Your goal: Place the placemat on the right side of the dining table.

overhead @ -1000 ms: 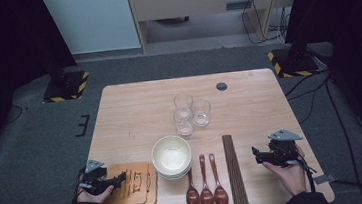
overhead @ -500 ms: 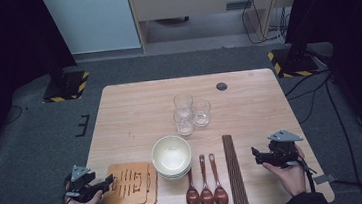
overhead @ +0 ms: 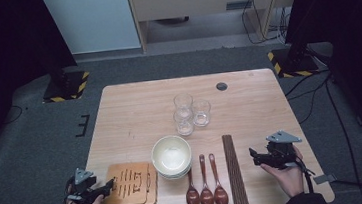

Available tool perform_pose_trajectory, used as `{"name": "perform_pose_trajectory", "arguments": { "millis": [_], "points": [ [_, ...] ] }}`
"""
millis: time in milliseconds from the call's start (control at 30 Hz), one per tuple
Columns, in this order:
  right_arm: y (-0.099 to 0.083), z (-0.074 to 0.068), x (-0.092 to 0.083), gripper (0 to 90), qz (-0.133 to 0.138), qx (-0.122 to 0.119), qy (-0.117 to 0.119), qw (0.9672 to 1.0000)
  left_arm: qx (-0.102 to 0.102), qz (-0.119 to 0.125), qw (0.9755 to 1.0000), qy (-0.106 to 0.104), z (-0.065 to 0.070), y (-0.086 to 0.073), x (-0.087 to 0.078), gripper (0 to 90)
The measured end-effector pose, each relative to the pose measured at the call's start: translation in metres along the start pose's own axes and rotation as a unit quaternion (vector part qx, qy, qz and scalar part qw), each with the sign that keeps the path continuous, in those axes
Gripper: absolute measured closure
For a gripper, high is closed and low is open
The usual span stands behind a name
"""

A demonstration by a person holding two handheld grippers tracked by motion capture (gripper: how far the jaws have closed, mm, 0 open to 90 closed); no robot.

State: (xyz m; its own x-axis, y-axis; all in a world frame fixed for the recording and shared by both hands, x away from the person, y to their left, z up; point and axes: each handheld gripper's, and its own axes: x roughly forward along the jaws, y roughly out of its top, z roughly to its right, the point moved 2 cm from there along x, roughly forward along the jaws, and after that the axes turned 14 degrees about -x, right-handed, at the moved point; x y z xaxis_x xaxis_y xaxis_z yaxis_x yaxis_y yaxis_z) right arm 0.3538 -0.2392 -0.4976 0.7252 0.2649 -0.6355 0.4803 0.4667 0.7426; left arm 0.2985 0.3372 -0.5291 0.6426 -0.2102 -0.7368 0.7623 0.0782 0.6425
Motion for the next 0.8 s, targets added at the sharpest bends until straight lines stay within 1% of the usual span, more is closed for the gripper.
{"name": "perform_pose_trajectory", "arguments": {
  "millis": [333, 567, 800],
  "points": [
    [0.0019, -0.0021, -0.002, 12.9, 0.005, 0.002, 0.001, 1.0, 0.001, -0.001, 1.0, 0.002, -0.0002, -0.0007, -0.0009, 30.6],
    [0.0049, -0.0045, -0.0041, 13.3, 0.017, 0.006, 0.003, 0.9998, 0.0, -0.002, 1.0, -0.002, 0.0003, -0.0017, -0.0018, 34.0],
    [0.0096, -0.0081, -0.0068, 14.0, 0.03, 0.013, 0.012, 0.9994, -0.005, -0.004, 1.0, -0.006, 0.0001, -0.0018, -0.0021, 36.0]
  ]
}}
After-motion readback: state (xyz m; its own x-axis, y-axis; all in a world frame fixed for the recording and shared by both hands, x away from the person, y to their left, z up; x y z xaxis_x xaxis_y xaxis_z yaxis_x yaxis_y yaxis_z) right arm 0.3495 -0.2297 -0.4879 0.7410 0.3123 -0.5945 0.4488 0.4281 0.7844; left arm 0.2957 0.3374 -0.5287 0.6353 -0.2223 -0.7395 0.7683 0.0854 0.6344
